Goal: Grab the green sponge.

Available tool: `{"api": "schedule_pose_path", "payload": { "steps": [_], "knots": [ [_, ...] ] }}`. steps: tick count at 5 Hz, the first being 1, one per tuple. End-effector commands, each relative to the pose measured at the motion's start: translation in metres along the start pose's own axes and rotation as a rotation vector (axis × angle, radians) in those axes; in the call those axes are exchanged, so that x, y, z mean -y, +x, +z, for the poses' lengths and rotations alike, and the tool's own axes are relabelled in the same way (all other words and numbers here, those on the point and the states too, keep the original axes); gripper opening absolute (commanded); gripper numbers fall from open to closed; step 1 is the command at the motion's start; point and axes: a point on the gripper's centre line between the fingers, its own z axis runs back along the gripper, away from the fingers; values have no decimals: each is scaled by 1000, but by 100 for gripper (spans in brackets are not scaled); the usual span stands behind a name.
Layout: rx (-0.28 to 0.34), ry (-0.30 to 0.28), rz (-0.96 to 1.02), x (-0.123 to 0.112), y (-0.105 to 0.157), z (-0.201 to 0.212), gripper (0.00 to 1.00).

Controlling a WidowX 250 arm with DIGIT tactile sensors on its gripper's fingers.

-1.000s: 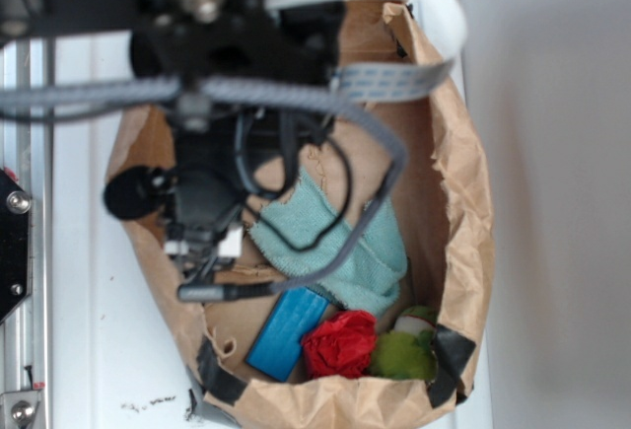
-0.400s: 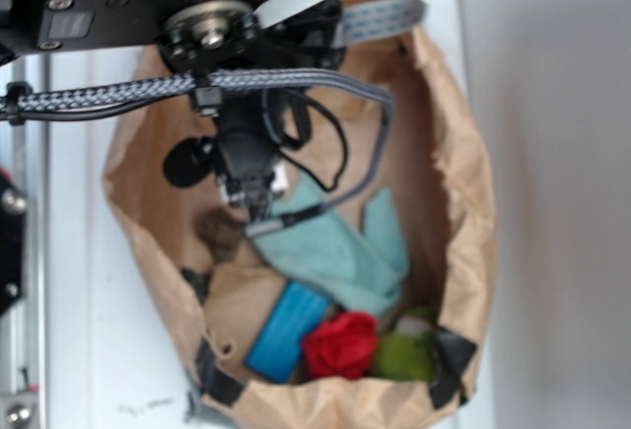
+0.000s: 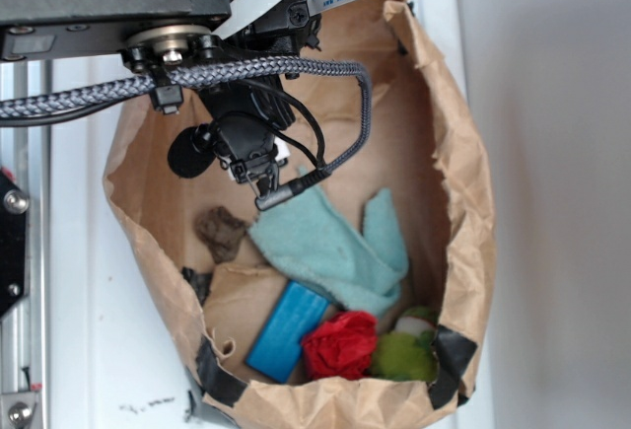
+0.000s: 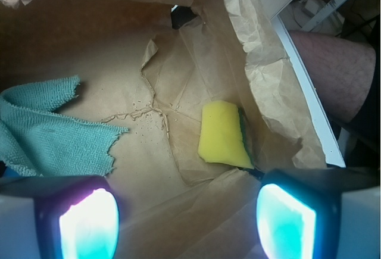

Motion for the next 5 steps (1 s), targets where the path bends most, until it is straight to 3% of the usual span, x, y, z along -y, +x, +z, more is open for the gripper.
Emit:
{"api": "schedule_pose_path", "payload": {
  "steps": [1,2,3,5],
  "knots": [
    [43,-6,2,-1,4,13,100],
    [43,-6,2,-1,4,13,100],
    [79,43,-39,9,-3,-3,100],
    [148,104,-84,49,-7,-34,100]
  ]
}}
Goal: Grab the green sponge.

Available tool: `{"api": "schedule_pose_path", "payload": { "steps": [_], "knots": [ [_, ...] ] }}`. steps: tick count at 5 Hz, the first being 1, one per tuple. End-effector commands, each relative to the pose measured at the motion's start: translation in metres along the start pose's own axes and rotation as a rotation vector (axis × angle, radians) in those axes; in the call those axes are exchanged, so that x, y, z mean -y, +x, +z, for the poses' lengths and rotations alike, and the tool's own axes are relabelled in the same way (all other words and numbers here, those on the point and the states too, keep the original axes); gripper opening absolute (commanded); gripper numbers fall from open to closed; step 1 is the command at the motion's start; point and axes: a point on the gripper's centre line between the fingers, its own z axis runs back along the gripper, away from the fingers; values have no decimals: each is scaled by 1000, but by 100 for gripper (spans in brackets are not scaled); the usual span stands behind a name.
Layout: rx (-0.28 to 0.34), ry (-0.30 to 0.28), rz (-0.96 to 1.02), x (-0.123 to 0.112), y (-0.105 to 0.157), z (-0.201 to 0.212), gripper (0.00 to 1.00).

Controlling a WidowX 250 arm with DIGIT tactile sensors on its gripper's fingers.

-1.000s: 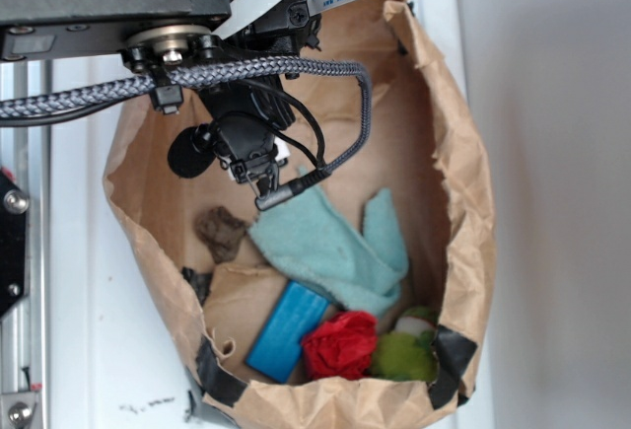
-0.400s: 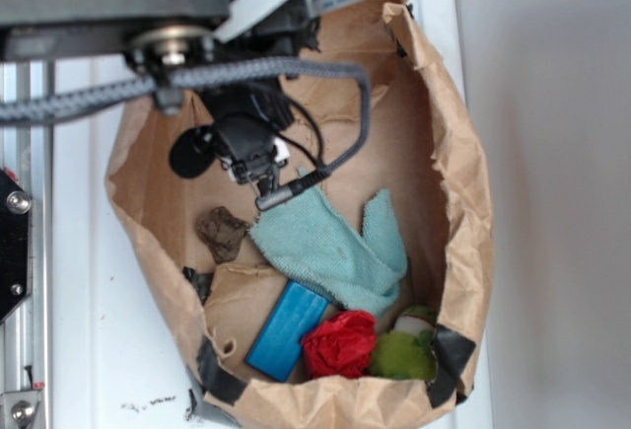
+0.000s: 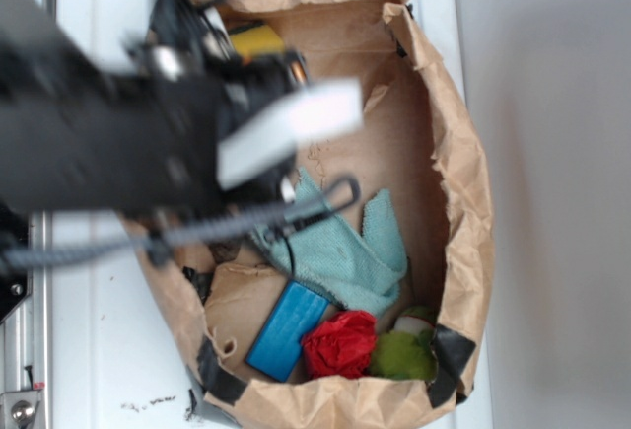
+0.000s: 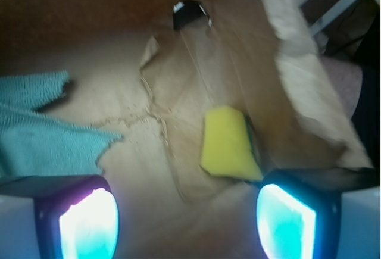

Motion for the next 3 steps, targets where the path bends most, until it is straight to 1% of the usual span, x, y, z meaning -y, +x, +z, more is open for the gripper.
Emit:
{"api": "schedule_pose_path", "payload": {
  "steps": [1,2,3],
  "knots": [
    [66,33,-48,22,-2,-10,100],
    [71,56,-55,22,-4,-19,100],
    [93,96,-50,22,-3,-33,100]
  ]
}}
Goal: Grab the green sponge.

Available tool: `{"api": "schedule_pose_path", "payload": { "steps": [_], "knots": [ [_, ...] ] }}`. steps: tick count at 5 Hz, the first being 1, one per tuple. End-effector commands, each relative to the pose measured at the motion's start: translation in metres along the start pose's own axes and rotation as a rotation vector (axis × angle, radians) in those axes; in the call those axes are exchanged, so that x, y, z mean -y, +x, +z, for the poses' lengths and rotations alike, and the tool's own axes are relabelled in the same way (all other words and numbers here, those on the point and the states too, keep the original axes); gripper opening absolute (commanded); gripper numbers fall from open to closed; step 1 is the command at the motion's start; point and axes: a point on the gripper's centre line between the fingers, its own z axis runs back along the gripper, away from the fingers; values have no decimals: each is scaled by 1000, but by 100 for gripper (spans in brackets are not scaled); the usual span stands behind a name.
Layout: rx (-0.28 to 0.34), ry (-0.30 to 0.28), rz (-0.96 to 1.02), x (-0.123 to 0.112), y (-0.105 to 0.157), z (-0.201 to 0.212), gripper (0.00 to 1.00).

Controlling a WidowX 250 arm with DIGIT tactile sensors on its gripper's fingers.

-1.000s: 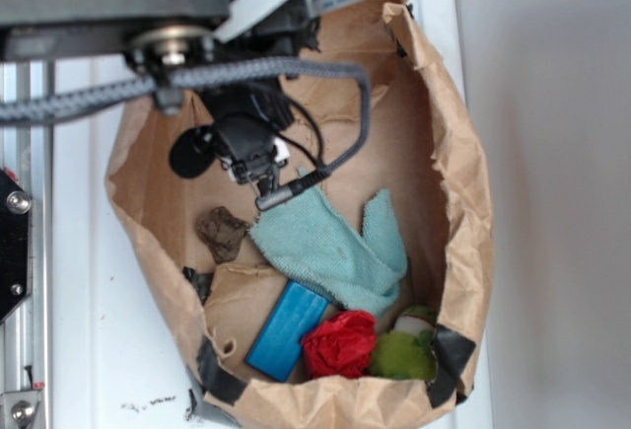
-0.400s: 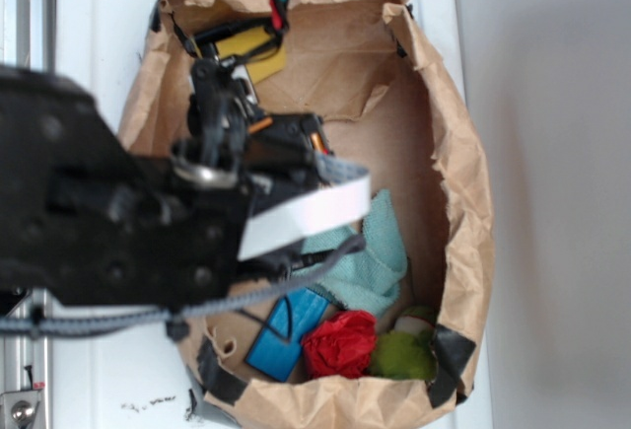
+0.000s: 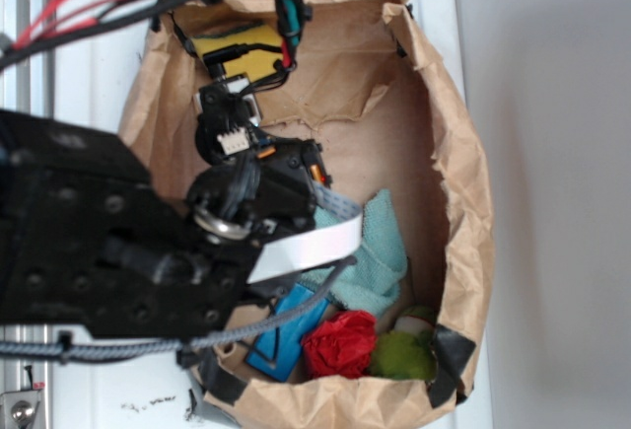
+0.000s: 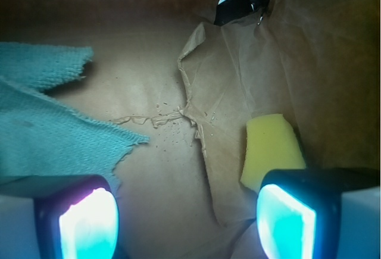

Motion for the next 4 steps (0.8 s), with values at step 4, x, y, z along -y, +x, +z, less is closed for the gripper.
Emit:
{"api": "schedule_pose_path", "payload": {
  "steps": [4],
  "knots": [
    [44,127,26,-28,28,-12,100]
  ]
}}
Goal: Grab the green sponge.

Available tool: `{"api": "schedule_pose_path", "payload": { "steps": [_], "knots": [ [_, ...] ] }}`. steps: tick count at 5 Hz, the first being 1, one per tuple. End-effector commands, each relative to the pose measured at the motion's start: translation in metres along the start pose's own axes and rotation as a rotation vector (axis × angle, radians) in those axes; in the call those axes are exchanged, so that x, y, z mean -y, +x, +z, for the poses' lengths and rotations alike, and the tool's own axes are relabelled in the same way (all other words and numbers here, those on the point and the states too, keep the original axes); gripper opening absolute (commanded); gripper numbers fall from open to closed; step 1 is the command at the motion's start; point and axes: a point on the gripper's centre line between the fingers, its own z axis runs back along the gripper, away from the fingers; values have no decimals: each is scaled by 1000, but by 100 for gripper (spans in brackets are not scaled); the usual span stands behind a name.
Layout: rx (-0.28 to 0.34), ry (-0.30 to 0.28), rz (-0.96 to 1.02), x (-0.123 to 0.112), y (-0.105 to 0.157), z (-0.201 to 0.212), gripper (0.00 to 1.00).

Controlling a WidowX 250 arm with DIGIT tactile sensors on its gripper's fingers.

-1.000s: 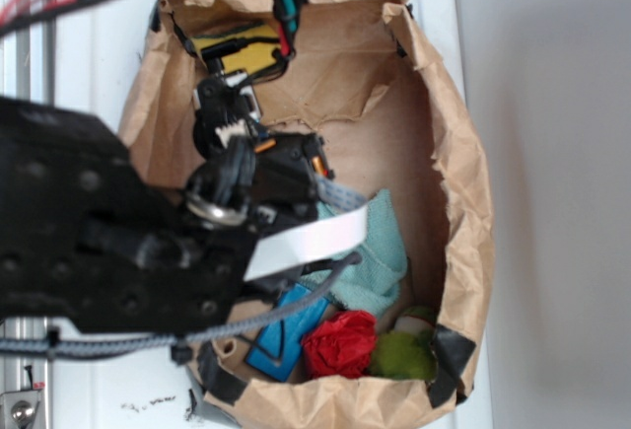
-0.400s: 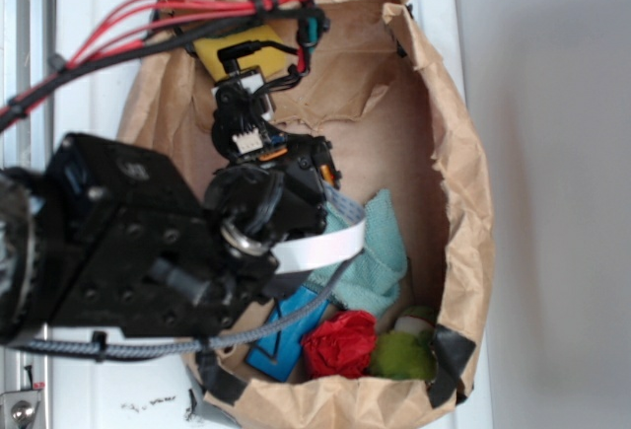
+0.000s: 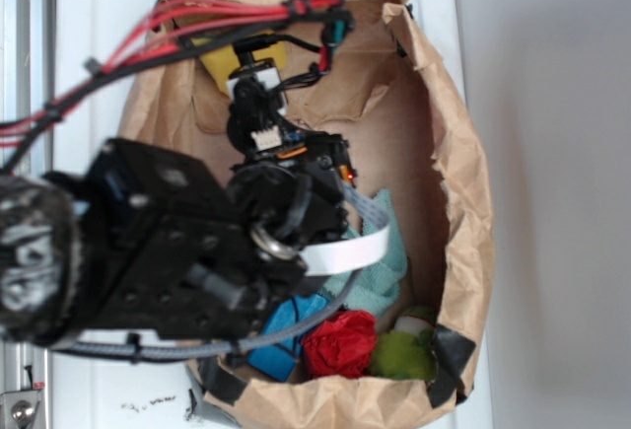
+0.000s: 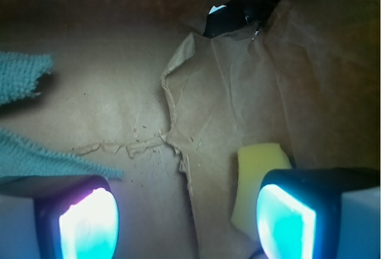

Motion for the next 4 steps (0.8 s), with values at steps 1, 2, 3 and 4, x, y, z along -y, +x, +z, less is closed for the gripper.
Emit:
{"api": "schedule_pose_path", "payload": {
  "steps": [1,2,3,4],
  "knots": [
    [15,5,0,-20,15,7,100],
    [23,2,-18,-24,15,3,100],
    [19,8,-31,-27,13,-4,100],
    [-14,34,-34,-30,6,-5,100]
  ]
}}
